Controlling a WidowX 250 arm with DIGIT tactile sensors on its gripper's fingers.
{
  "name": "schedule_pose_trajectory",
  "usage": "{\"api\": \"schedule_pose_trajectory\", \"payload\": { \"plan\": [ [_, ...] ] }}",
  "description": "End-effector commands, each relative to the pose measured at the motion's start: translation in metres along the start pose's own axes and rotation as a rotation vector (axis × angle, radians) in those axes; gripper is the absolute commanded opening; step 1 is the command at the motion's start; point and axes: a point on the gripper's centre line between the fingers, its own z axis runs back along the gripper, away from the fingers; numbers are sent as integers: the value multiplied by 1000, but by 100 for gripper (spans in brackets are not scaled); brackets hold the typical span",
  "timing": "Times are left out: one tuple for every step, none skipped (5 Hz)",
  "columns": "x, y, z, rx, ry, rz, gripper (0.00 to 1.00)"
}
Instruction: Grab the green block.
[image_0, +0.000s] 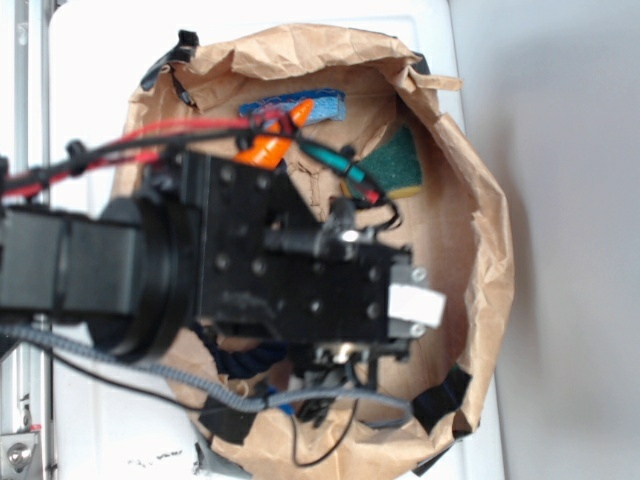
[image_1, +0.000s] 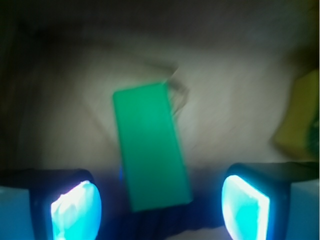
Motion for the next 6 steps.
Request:
{"api": "schedule_pose_trajectory", "payload": {
  "plan": [
    [-3,0,-18,42,-51,-26,100],
    [7,5,-29,58,-35,12,100],
    [14,5,-32,71,-28,39,96],
    [10,4,-30,89,-45,56,0],
    [7,4,-27,89,-47,62,0],
    [0,9,-8,64,-48,69,0]
  ]
}}
